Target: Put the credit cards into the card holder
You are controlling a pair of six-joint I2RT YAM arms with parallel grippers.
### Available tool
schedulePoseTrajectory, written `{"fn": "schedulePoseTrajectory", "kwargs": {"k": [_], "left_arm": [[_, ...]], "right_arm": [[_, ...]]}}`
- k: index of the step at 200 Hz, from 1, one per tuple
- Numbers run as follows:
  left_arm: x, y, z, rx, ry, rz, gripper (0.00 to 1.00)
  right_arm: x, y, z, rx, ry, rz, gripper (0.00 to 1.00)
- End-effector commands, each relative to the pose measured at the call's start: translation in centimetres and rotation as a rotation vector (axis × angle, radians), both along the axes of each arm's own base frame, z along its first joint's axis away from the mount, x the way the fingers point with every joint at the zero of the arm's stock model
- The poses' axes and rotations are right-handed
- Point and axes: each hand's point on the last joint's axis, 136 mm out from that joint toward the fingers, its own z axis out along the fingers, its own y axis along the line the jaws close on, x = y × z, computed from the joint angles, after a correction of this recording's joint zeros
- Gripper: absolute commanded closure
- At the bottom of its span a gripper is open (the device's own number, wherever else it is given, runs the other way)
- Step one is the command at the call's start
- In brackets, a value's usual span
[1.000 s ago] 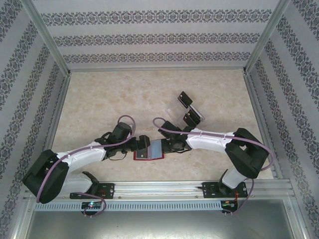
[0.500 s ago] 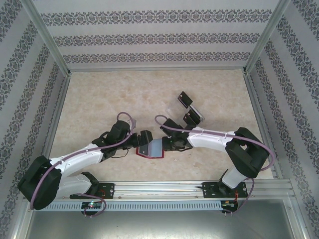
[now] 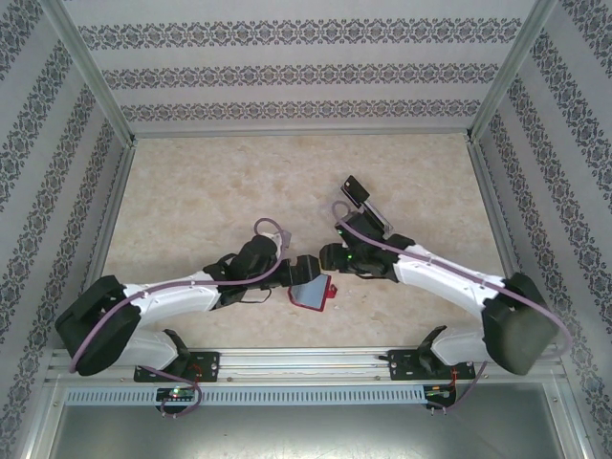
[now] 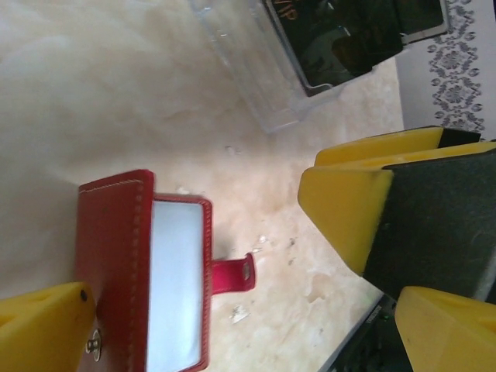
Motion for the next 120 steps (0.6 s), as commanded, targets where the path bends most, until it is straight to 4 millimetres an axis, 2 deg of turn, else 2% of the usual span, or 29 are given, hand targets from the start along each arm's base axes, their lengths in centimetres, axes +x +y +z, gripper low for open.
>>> {"fn": "schedulePoseTrajectory", "kwargs": {"k": [1,32,56,98,120], "left_arm": [[0.6,-2.8,2.5,-0.075,-0.062,-0.011,0.00],[-0.1,-5.4,2.7,-0.087,-0.062,-0.053,0.00],[-0.9,-6.9,1.3,-0.071,-0.037,-0.074,0.00],[-1.0,-6.9,-2.5,-0.019,0.019,-0.035,0.00],[-0.7,-6.6,-2.6,-0.007,0.006,-0.018,0.00]], "right_arm": [[-1.1,-2.7,0.2,-0.015,0.016,-0.067,0.43],[-2.1,-5.8,0.3,-0.019,0.014,-0.141,0.42],[-2.7,-7.1,0.2,0.003,0.020,-0.172,0.42],[-3.6,-6.6,0.3,0.053,0.039,-0.147,0.43],[-4.4,-5.3,0.2,0.098,0.056,-0.124,0.47]]}}
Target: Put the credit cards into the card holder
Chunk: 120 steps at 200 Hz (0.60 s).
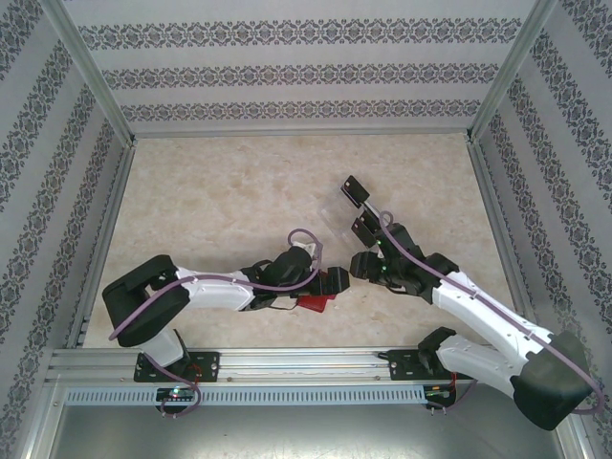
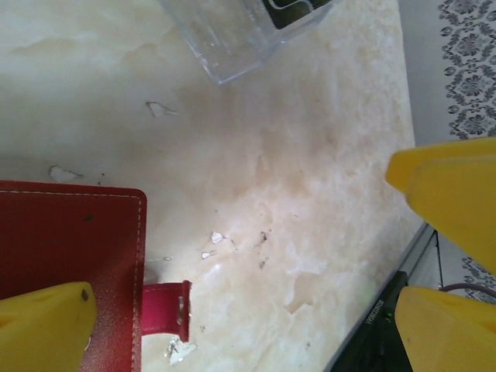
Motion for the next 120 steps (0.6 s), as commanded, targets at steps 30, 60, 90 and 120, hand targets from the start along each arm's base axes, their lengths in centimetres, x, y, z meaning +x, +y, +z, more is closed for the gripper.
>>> {"fn": "schedulePoseTrajectory", "kwargs": {"k": [30,60,90,120], "left_arm": [[1.2,0.7,1.6,-0.009,-0.064,0.084,0.00],[1.4,0.9,2.3,-0.006,-0.082,0.092,0.00],[1.6,1.2,2.4,-0.024,-0.085,0.117,0.00],[2.2,1.4,3.3,-0.049,-0.100,0.144,0.00]], "right_arm": [[-2.9,2.5,-0.9,0.080,0.045,0.044,0.64],[-4.6,4.6,-1.7,0.143,0.050,0.073,0.84],[-6.1,5.9,-3.3,0.163,0.058,0.077,0.92],[-7.0,5.9,-4.7,0.162,0.065,0.061,0.94]]}}
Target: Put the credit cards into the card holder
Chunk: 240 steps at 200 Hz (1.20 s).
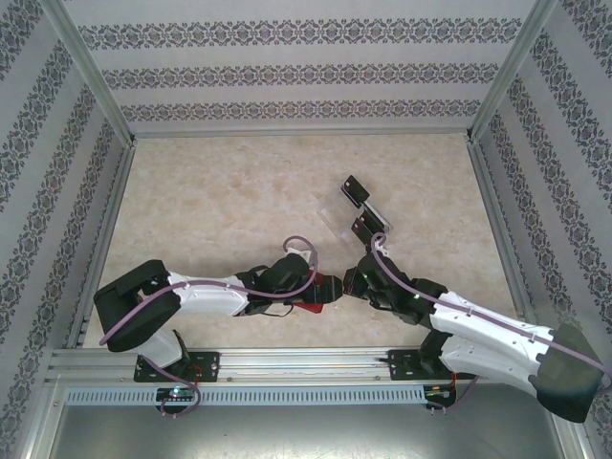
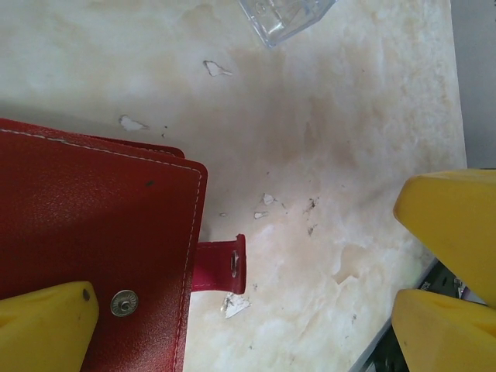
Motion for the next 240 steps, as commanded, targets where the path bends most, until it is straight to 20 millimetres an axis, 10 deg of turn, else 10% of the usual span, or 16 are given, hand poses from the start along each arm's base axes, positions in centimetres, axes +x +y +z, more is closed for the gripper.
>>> {"fn": "schedulePoseTrajectory", "kwargs": {"k": [1,32,60,131,240], "left_arm": [[3.5,-0.7,4.5,-0.137,-0.098,0.136,0.00],[4.0,-0.9,6.0,-0.166,-0.120,0.140,0.00],[4.4,-1.4,8.1,-0.219,-0.145,0.139,0.00],[5.8,-0.7,12.0,-0.253,-0.218,0.169,0.00],[7.4,11.6,10.1,-0.007,-0.213,0.347,0.00]], "right_arm": [[-4.8,1.5,-3.3,0.022,0.161,0.135,0.94],[-4.8,0.0,-3.1,-0.005,0.144,0.093,0.91],[-4.3,-1.8,-2.1,0.006,0.101,0.014,0.54],[-4.4,-0.9,-1.6,0.011,0.148,0.085,0.46],[-1.8,4.0,-4.4,-0.225,0.198,0.262,0.55]]}}
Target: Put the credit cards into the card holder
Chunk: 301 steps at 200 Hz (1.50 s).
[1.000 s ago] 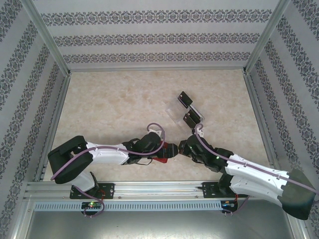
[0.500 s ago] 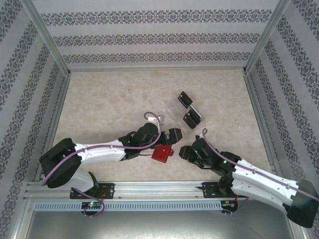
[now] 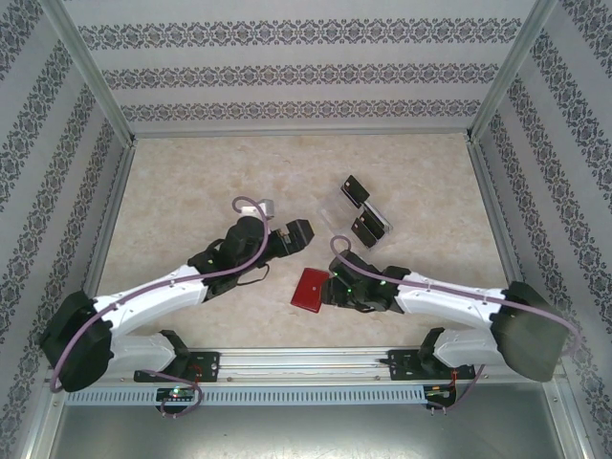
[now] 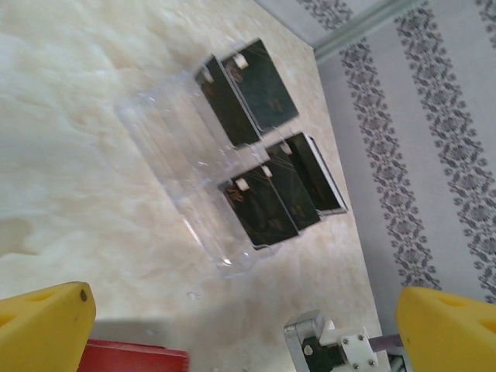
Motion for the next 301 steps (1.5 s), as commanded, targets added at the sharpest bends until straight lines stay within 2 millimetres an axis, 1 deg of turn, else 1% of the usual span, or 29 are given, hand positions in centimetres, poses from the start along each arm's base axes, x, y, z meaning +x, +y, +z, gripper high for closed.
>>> {"fn": "schedulePoseTrajectory", "kwargs": {"k": [1,15,28,78,102,134,146,158,174,198,214,228,247,273,287,301], "left_arm": [[-0.9,2.9,-2.4,0.117,0.049,0.024,0.00],[-1.2,3.8,-2.6,0.142,0.053,0.031,0.00],[-1.6,4.2,-2.9,0.162,0.061,0.031,0.00],[-2.5,4.5,-4.0,0.177,0.089,0.009,0.00],[-2.6,4.4,-4.5,0.187,0.098,0.000,0.00],[-2.6,4.4,-5.5,0.242,0.124,-0.020,0.00],[-2.5,4.4,-5.9,0.288,0.139,-0.032,0.00],[-2.4,4.8,-6.5,0.358,0.166,-0.038,0.00],[-2.2,5.3,-7.2,0.454,0.188,-0.054,0.00],[-1.7,6.1,-8.0,0.573,0.200,-0.063,0.00],[-1.4,6.5,-8.5,0.622,0.207,-0.072,0.00],[-1.0,6.6,-8.7,0.636,0.210,-0.075,0.00],[-0.4,6.8,-8.9,0.643,0.223,-0.078,0.00],[0.2,6.9,-8.7,0.643,0.223,-0.091,0.00],[0.4,6.7,-8.6,0.646,0.220,-0.110,0.00],[0.4,6.3,-8.3,0.645,0.207,-0.136,0.00]], "right_arm": [[0.4,0.9,0.1,-0.025,-0.021,0.057,0.56],[0.9,0.8,-0.1,-0.048,-0.031,0.061,0.61],[1.3,0.8,-0.1,-0.063,-0.039,0.066,0.65],[4.0,-0.2,-0.4,-0.090,-0.050,0.056,0.77],[5.6,-0.1,0.1,-0.090,-0.068,0.066,0.78],[7.6,0.0,0.8,-0.102,-0.088,0.076,0.78],[8.1,0.1,1.3,-0.093,-0.093,0.079,0.75],[8.2,0.2,2.0,-0.089,-0.103,0.086,0.69],[7.8,0.1,3.5,-0.055,-0.124,0.075,0.66],[6.2,0.0,5.3,0.008,-0.141,0.052,0.66],[4.9,0.4,5.9,0.038,-0.143,0.053,0.67],[3.7,1.3,6.0,0.057,-0.139,0.066,0.69],[2.2,2.8,5.2,0.071,-0.119,0.087,0.71],[0.9,4.4,3.6,0.072,-0.087,0.102,0.74],[0.3,4.9,2.5,0.059,-0.068,0.109,0.75],[-0.1,4.9,1.1,0.044,-0.044,0.107,0.77]]}}
